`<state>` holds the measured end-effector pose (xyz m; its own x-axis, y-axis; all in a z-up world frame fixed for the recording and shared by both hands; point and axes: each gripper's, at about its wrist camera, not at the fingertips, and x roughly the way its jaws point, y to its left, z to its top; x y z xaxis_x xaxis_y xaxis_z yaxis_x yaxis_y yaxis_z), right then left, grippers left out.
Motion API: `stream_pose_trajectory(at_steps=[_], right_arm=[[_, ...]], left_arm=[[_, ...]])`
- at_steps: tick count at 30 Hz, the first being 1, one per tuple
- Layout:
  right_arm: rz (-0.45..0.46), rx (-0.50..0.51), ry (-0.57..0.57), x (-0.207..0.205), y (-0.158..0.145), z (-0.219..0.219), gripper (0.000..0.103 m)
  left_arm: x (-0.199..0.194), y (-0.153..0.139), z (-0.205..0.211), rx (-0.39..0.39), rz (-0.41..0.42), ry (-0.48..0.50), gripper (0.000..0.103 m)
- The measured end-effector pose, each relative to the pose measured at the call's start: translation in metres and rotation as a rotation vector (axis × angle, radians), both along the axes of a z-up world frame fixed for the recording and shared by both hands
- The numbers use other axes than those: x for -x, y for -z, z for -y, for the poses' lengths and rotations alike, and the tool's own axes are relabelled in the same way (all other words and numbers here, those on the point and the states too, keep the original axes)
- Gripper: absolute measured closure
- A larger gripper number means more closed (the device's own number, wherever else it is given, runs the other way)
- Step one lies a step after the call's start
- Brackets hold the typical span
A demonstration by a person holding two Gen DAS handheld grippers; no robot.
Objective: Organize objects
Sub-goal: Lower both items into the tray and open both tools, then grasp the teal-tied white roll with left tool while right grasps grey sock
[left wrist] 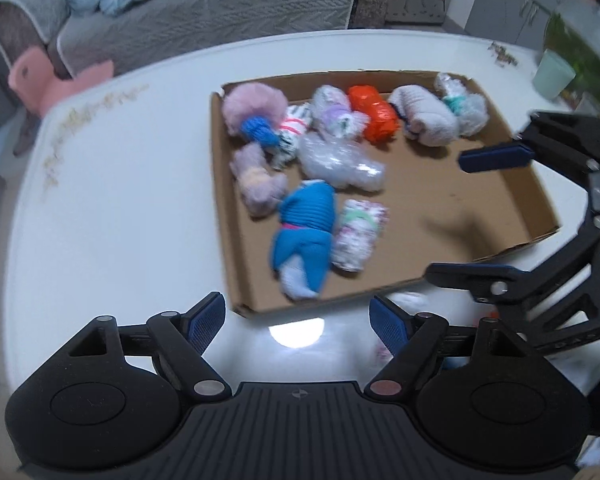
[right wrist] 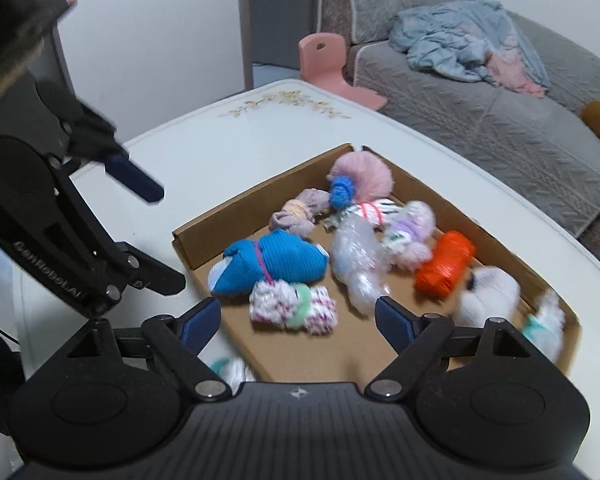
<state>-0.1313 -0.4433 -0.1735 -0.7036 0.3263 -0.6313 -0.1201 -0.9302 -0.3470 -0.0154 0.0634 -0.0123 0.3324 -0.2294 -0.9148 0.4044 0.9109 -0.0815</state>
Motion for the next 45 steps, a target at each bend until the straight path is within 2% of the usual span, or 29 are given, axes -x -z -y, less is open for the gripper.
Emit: stream_pose_trajectory(at_steps=[4, 7, 10, 12, 17, 20, 23, 29, 38, 45], right_arm=[[-0.019, 0.008, 0.073, -0.031, -0.014, 0.001, 0.02], [-0.056, 0.037, 0.142, -0.062, -0.023, 0.0, 0.019], [-0.062, 0.073, 0.193, -0.097, -0.021, 0.004, 0.017], [-0.032, 0.081, 0.222, -0.12, -0.01, 0.009, 0.017], [0.121, 0.094, 0.26, -0.153, 0.027, 0.019, 0.017], [0.197, 0.088, 0.238, -0.155, 0.043, 0.021, 0.017], [0.274, 0.084, 0.24, -0.15, 0.058, 0.019, 0.021], [0.366, 0.057, 0.216, -0.143, 0.08, 0.018, 0.027], [0.417, 0.05, 0.242, -0.14, 0.092, 0.01, 0.047], [0.408, 0.085, 0.271, -0.137, 0.092, 0.001, 0.054]], left_arm=[[0.015, -0.001, 0.012, 0.076, -0.038, -0.012, 0.018], [0.024, 0.006, 0.031, 0.064, -0.049, 0.038, 0.018], [0.028, 0.015, 0.043, 0.065, -0.061, 0.062, 0.018], [0.026, 0.021, 0.046, 0.076, -0.075, 0.054, 0.018], [0.019, 0.032, 0.044, 0.105, -0.129, 0.006, 0.018], [0.014, 0.038, 0.041, 0.134, -0.167, -0.029, 0.018], [0.011, 0.044, 0.038, 0.16, -0.201, -0.06, 0.018], [0.01, 0.051, 0.04, 0.155, -0.208, -0.055, 0.018], [0.008, 0.066, 0.051, 0.135, -0.207, -0.051, 0.02], [0.011, 0.071, 0.058, 0.099, -0.168, -0.016, 0.018]])
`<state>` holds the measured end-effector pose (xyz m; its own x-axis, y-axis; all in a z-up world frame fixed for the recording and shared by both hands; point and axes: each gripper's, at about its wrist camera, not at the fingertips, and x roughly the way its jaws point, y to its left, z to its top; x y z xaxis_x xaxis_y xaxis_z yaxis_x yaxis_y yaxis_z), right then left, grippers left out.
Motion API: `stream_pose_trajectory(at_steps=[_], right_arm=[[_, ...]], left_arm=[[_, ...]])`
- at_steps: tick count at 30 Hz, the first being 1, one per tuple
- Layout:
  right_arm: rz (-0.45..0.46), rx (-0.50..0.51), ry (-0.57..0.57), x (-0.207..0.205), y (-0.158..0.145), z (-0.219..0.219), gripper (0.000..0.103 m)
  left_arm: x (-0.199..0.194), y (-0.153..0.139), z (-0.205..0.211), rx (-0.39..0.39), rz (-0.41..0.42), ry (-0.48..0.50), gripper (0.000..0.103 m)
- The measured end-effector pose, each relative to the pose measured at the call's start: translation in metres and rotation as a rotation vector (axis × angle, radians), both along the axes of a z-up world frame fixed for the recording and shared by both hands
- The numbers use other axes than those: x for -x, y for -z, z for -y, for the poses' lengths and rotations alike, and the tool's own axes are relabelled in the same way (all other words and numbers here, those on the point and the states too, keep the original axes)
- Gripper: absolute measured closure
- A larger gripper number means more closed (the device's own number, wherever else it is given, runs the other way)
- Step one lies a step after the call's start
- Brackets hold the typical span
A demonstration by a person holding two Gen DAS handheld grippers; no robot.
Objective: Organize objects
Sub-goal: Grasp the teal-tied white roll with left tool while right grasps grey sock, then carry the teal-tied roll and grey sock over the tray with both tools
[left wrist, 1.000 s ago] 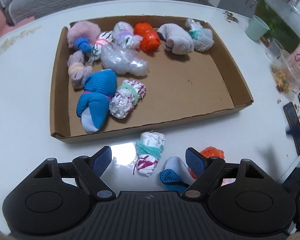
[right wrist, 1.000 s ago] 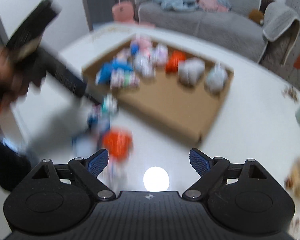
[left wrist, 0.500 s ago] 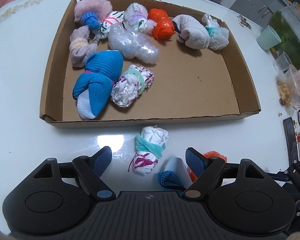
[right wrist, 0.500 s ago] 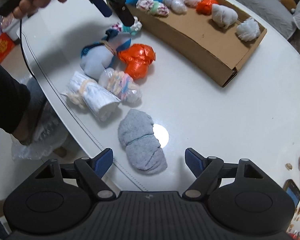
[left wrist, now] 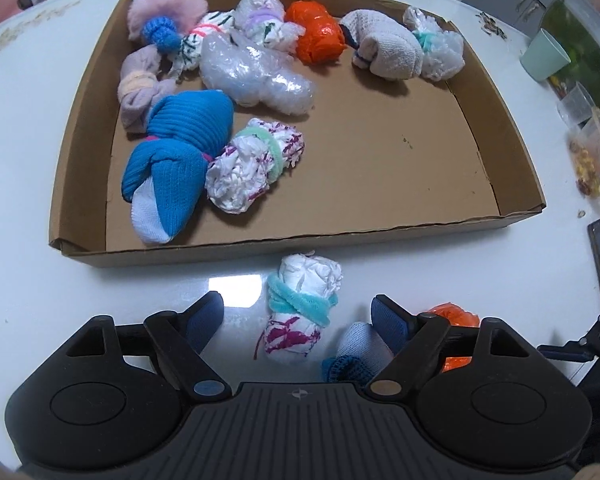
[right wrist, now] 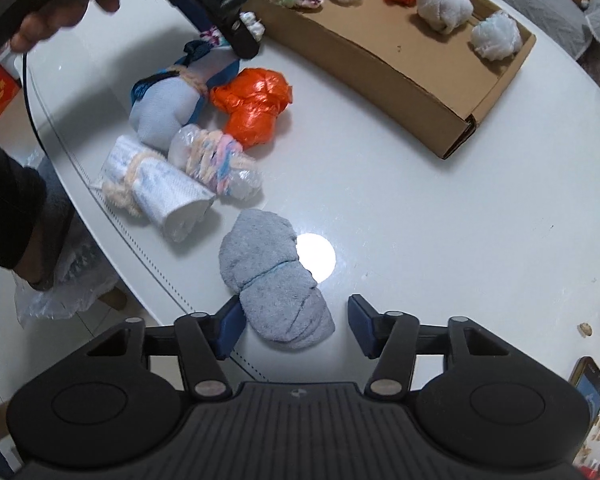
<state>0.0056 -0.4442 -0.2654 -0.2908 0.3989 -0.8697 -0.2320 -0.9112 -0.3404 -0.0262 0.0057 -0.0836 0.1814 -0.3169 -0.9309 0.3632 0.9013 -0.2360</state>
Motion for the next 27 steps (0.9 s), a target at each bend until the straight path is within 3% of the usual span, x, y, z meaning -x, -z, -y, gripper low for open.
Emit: stream_pose_trajectory(at_steps=[5, 8, 13, 20, 27], right_arm=[[-0.002, 0.005, 0.001, 0.001, 0.0, 0.0, 0.061], [-0.005, 0.001, 0.011, 0.001, 0.0, -0.002, 0.064], [-0.017, 0.002, 0.038, 0.0, -0.001, -0.006, 0.066], [-0.037, 0.015, 0.056, -0.005, -0.002, -0.01, 0.068], [-0.086, 0.011, 0.071, -0.007, -0.013, -0.019, 0.068]], left_arm=[[0.003, 0.0, 0.002, -0.025, 0.038, 0.011, 0.024], [0.006, -0.002, 0.003, -0.039, 0.066, 0.025, 0.036], [0.008, -0.005, 0.002, -0.039, 0.091, 0.023, 0.065], [0.01, -0.007, 0.0, -0.038, 0.088, 0.019, 0.068], [0.014, -0.03, -0.009, -0.029, 0.119, 0.011, 0.068]])
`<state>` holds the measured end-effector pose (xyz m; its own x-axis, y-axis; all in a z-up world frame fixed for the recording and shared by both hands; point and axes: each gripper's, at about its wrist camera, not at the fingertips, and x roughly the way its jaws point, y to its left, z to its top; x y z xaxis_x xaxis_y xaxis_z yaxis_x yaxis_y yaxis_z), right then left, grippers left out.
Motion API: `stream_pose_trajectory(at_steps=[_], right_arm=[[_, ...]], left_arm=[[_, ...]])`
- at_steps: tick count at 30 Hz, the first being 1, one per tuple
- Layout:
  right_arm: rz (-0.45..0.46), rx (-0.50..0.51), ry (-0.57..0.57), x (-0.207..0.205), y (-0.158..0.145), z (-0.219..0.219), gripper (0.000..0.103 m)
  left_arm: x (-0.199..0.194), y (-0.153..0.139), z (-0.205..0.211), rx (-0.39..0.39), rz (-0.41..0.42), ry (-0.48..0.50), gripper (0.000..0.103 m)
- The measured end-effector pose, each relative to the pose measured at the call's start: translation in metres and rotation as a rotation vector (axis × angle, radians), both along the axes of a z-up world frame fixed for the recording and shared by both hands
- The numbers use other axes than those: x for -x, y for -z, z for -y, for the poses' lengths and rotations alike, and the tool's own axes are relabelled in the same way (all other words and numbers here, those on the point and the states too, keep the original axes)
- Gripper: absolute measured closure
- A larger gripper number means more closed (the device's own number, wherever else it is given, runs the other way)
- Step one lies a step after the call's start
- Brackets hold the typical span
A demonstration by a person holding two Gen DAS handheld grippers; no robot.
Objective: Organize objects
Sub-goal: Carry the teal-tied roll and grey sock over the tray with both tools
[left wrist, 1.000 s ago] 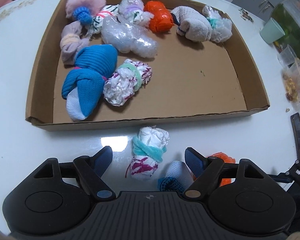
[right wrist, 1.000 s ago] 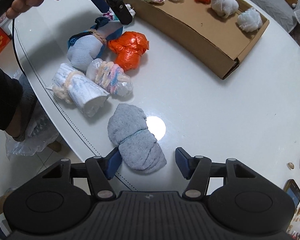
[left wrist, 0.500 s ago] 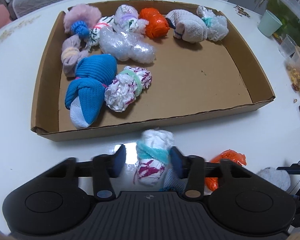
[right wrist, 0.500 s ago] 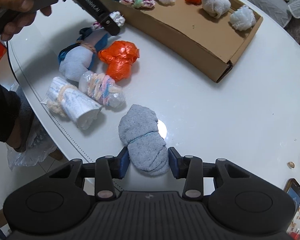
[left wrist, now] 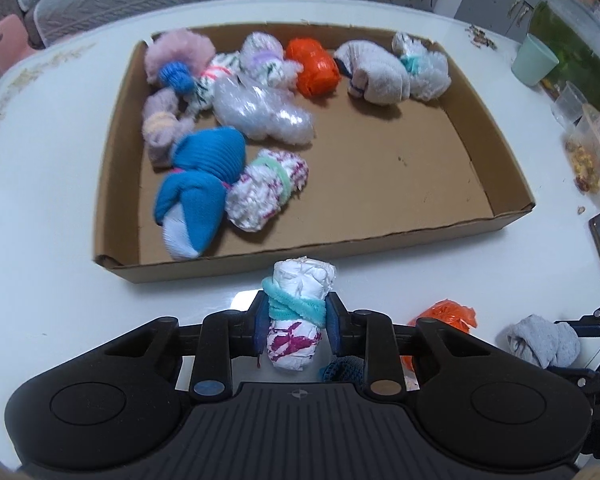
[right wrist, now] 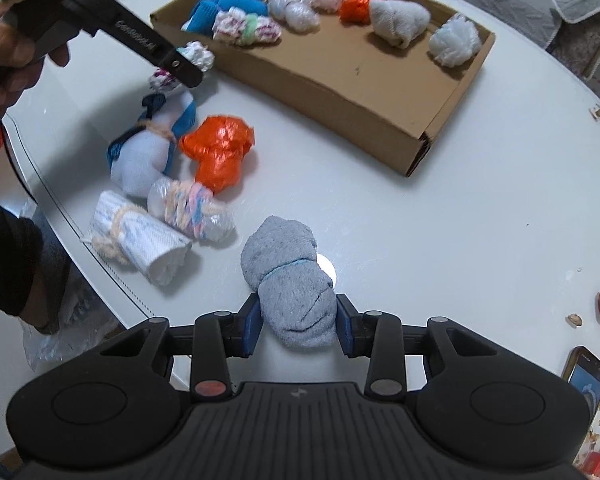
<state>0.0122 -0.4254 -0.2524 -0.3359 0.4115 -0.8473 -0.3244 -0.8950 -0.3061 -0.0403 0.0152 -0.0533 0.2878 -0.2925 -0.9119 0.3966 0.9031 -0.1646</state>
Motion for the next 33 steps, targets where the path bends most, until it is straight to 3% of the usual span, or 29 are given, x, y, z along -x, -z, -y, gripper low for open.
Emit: stream_pose_trajectory(at_steps=[4, 8, 13, 17, 20, 24, 33], right_arm=[[-0.039, -0.013, 0.005, -0.003, -0.01, -0.003, 0.068], [-0.107, -0.038, 0.004, 0.002, -0.024, 0.002, 0.068], [-0.24, -0.079, 0.016, 0.017, -0.05, -0.009, 0.069], [-0.361, -0.11, 0.047, 0.032, -0.075, -0.023, 0.069], [-0.41, -0.127, 0.056, 0.048, -0.09, -0.034, 0.069], [-0.399, -0.121, 0.042, 0.082, -0.095, -0.055, 0.069], [-0.327, 0.019, 0.1, 0.119, -0.064, -0.109, 0.068]], left_arm=[[0.001, -0.019, -0.006, -0.006, 0.035, 0.004, 0.068], [0.0, -0.05, -0.008, -0.019, 0.142, 0.024, 0.068], [-0.01, -0.083, -0.001, 0.05, 0.24, 0.018, 0.068], [-0.024, -0.091, 0.022, 0.072, 0.28, 0.047, 0.068], [-0.038, -0.087, 0.038, 0.094, 0.273, 0.048, 0.068], [-0.055, -0.072, 0.059, 0.107, 0.265, 0.06, 0.068], [-0.087, -0.011, 0.076, 0.071, 0.183, 0.054, 0.068]])
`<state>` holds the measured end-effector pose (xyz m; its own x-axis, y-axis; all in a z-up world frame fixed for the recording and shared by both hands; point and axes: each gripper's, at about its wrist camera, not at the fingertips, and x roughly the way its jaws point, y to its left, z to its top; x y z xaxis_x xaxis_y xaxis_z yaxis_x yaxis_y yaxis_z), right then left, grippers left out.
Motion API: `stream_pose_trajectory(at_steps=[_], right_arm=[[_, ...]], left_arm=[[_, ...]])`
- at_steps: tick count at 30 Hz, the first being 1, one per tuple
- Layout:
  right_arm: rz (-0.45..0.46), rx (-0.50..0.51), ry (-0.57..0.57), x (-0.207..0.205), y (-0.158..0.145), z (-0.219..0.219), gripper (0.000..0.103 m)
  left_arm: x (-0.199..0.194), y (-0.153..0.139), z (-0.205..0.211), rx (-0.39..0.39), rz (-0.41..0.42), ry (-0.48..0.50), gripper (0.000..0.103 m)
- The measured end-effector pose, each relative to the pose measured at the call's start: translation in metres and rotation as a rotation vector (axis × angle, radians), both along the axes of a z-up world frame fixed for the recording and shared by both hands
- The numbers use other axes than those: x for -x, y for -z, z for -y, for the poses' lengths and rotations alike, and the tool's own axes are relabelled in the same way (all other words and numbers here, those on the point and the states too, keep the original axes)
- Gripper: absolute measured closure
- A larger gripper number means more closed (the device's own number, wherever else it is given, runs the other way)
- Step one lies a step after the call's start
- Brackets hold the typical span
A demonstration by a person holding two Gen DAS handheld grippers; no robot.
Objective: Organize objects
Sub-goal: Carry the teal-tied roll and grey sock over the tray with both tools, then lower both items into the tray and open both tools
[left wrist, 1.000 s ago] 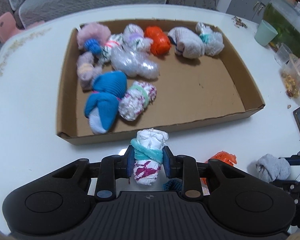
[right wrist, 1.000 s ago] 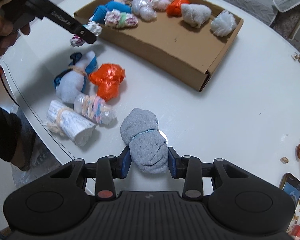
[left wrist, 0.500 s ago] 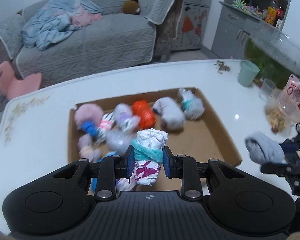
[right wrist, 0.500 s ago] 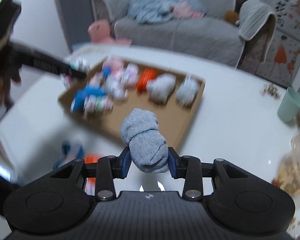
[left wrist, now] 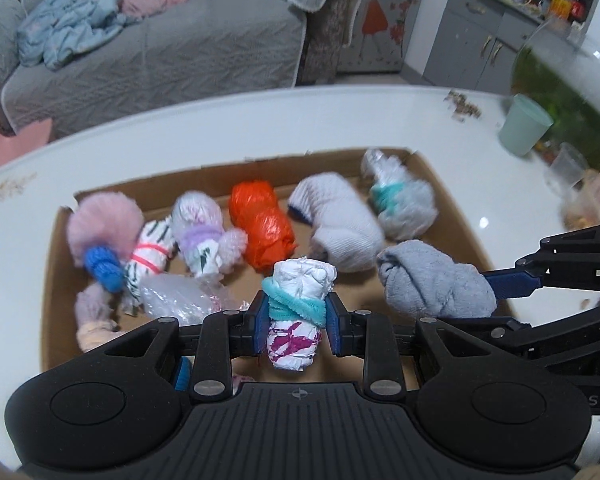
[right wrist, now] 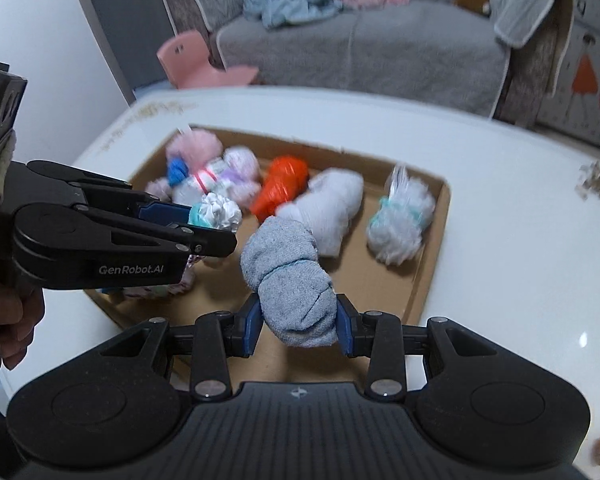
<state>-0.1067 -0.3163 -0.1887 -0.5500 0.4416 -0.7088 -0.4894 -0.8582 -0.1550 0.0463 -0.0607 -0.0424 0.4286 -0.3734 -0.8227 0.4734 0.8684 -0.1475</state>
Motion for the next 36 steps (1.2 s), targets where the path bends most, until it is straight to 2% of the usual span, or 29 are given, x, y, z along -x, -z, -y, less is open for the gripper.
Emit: stream_pose_trajectory(at_steps=[7, 15, 21, 23, 25, 29, 32, 36], right_arm=[[0.03, 0.001, -0.002, 0.012, 0.016, -0.015, 0.069], [0.066, -0.067, -0.061, 0.029, 0.018, -0.017, 0.069], [0.076, -0.056, -0.066, 0.028, 0.021, -0.022, 0.067], [0.085, -0.053, -0.065, 0.027, 0.023, -0.023, 0.066], [0.091, -0.058, -0.061, 0.027, 0.025, -0.022, 0.064], [0.088, -0.064, -0.058, 0.026, 0.024, -0.02, 0.058], [0.087, -0.063, -0.058, 0.024, 0.022, -0.02, 0.047], [0.087, -0.071, -0.057, 0.022, 0.02, -0.019, 0.047]], left_arm=[[-0.014, 0.021, 0.004, 0.04, -0.051, -0.032, 0.068], [-0.023, 0.03, 0.0, 0.074, -0.083, -0.086, 0.068], [-0.023, 0.03, -0.001, 0.081, -0.086, -0.095, 0.066], [-0.023, 0.03, 0.0, 0.081, -0.088, -0.094, 0.06], [-0.023, 0.029, -0.001, 0.082, -0.087, -0.101, 0.05], [-0.023, 0.028, -0.002, 0.09, -0.093, -0.111, 0.044], [-0.021, 0.026, -0.001, 0.087, -0.09, -0.103, 0.041], [-0.019, 0.021, -0.002, 0.093, -0.086, -0.103, 0.037]])
